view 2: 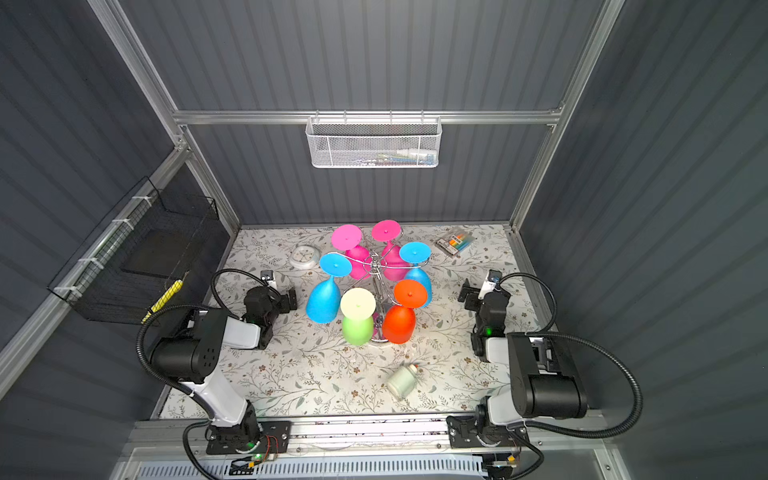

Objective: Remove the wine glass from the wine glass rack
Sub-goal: 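Raise both grippers from rest and swing them toward the glass rack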

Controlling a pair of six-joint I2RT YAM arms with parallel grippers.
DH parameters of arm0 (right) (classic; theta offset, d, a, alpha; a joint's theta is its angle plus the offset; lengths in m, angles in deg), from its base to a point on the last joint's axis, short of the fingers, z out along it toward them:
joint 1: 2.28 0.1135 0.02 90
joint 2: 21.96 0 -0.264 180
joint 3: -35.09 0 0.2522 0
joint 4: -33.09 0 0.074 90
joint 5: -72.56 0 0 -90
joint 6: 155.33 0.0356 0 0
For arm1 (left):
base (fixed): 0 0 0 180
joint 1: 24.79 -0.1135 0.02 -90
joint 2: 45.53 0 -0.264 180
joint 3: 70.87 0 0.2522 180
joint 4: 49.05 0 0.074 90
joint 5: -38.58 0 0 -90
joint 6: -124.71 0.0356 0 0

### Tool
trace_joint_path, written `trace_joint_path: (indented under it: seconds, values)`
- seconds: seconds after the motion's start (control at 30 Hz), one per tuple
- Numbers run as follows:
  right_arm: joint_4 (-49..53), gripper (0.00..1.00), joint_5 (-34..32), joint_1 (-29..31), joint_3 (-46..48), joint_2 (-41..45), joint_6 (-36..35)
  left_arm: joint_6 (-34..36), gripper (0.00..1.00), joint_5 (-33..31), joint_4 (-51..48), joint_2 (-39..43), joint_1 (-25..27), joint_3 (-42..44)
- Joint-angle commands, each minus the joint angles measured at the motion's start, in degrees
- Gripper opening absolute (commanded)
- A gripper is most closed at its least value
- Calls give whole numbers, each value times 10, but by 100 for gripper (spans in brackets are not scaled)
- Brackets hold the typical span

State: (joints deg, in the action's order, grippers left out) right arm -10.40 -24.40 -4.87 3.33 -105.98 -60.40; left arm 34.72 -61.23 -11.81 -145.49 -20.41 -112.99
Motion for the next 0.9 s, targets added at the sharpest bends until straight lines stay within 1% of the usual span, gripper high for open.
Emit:
trace_joint_path:
  seconds: [0.0,0.33,0.87]
  values:
    - [-2,99,9,-2,4,6,-5,11,100,5,4,15,-3,9]
    - [11,99,28,-7,-2,6,-4,11,100,6,4,15,-3,9]
    - [11,99,27,-7,-4,5,-4,11,100,7,0,15,-4,6]
